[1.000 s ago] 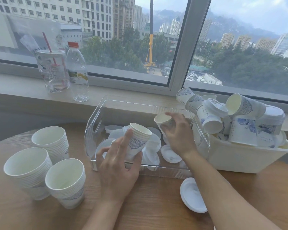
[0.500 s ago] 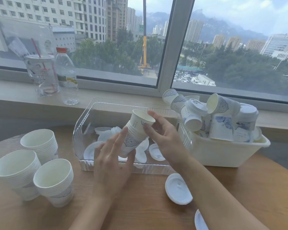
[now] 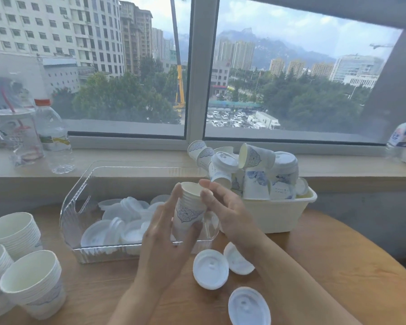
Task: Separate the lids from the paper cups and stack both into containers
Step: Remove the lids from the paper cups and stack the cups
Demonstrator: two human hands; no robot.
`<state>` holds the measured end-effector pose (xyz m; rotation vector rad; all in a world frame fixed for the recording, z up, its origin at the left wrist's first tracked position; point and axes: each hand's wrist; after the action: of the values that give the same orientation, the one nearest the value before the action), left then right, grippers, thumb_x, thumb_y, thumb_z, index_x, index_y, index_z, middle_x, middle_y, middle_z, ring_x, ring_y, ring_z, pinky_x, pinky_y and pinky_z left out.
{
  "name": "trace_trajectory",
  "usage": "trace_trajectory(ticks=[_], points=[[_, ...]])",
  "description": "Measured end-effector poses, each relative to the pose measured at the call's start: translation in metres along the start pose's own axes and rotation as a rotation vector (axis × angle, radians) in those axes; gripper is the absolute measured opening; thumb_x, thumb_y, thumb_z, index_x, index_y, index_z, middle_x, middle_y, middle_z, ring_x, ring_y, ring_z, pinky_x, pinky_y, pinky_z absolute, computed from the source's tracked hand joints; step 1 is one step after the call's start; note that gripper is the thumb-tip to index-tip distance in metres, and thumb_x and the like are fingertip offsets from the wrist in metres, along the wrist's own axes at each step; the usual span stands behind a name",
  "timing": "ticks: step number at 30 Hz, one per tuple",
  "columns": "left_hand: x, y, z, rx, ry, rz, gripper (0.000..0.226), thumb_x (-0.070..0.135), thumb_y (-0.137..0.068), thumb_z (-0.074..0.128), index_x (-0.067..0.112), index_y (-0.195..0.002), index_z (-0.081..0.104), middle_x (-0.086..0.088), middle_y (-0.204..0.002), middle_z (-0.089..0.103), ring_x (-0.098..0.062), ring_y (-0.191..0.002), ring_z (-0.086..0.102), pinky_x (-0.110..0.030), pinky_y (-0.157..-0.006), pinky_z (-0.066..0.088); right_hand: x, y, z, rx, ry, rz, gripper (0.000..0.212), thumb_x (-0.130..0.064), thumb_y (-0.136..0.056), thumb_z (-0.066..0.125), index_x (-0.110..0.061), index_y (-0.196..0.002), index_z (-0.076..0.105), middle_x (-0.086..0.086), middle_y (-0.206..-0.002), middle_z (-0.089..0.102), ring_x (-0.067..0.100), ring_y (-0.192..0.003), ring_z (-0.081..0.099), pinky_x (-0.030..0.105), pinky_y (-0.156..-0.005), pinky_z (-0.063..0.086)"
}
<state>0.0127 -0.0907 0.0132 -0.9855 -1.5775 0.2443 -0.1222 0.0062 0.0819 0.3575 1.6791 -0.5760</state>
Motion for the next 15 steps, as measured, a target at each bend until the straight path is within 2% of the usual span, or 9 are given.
trace_trajectory(ticks=[2, 4, 7, 9, 11, 13, 15], points=[[0.013, -0.008, 0.005, -0.033, 0.028, -0.026, 0.083, 0.052, -0.092, 0.075, 0.054, -0.159, 0.027, 0.021, -0.13, 0.061, -0.01, -0.11, 0.065, -0.038, -0.087, 0.06, -0.008, 0.002, -0.014, 0.008, -0.002, -0.03, 0.047, -0.032, -0.099, 0.068, -0.025, -0.143, 0.056, -0.005, -0.132, 0.07, 0.008, -0.123, 0.066, 0.024, -0.1, 0.054], [0.025, -0.017, 0.011, -0.063, 0.049, -0.025, 0.085, 0.052, -0.087, 0.075, 0.057, -0.158, 0.028, 0.025, -0.132, 0.06, -0.006, -0.109, 0.066, -0.037, -0.086, 0.061, -0.017, 0.004, -0.028, -0.003, 0.008, -0.065, 0.052, -0.024, -0.097, 0.071, -0.023, -0.145, 0.051, -0.004, -0.134, 0.069, 0.008, -0.122, 0.066, 0.023, -0.1, 0.053], [0.039, -0.03, 0.022, -0.077, 0.017, 0.009, 0.078, 0.057, -0.086, 0.072, 0.053, -0.156, 0.036, 0.017, -0.132, 0.066, -0.007, -0.105, 0.068, -0.037, -0.082, 0.061, -0.034, 0.005, -0.051, -0.004, 0.165, -0.15, 0.055, -0.035, -0.094, 0.071, -0.025, -0.144, 0.052, -0.008, -0.134, 0.068, 0.005, -0.122, 0.065, 0.025, -0.102, 0.053], [0.045, -0.04, 0.029, -0.076, 0.018, -0.022, 0.074, 0.063, -0.087, 0.069, 0.055, -0.153, 0.037, 0.013, -0.126, 0.07, -0.011, -0.092, 0.07, -0.039, -0.077, 0.06, -0.048, -0.001, -0.073, 0.03, 0.381, -0.232, 0.055, -0.048, -0.09, 0.07, -0.03, -0.14, 0.057, -0.018, -0.132, 0.066, -0.003, -0.122, 0.061, 0.019, -0.102, 0.049], [0.049, -0.049, 0.034, -0.075, 0.016, -0.036, 0.073, 0.067, -0.088, 0.066, 0.058, -0.153, 0.035, 0.009, -0.124, 0.071, -0.016, -0.087, 0.07, -0.04, -0.077, 0.059, -0.06, -0.015, -0.1, 0.12, 0.592, -0.291, 0.051, -0.046, -0.092, 0.073, -0.031, -0.14, 0.06, -0.021, -0.134, 0.063, -0.005, -0.123, 0.057, 0.019, -0.104, 0.044], [0.053, -0.057, 0.037, -0.071, 0.013, -0.022, 0.074, 0.061, -0.09, 0.066, 0.055, -0.156, 0.034, -0.008, -0.122, 0.072, -0.017, -0.085, 0.067, -0.029, -0.074, 0.054, -0.069, -0.032, -0.125, 0.175, 0.761, -0.291, 0.05, -0.038, -0.096, 0.074, -0.031, -0.143, 0.058, -0.016, -0.139, 0.062, 0.0, -0.128, 0.055, 0.027, -0.11, 0.042], [0.056, -0.063, 0.04, -0.075, -0.006, -0.013, 0.074, 0.048, -0.093, 0.071, 0.049, -0.158, 0.037, -0.02, -0.116, 0.07, -0.007, -0.07, 0.061, -0.016, -0.066, 0.043, -0.073, -0.047, -0.142, 0.15, 0.886, -0.23, 0.051, -0.035, -0.098, 0.072, -0.033, -0.146, 0.055, -0.012, -0.146, 0.058, 0.007, -0.135, 0.051, 0.034, -0.115, 0.039]])
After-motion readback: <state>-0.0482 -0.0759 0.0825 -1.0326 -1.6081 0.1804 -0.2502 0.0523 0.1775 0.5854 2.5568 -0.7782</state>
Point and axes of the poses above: each hand's wrist, its own y-axis away from the middle knuckle, its own z-axis out of the palm, x = y × z
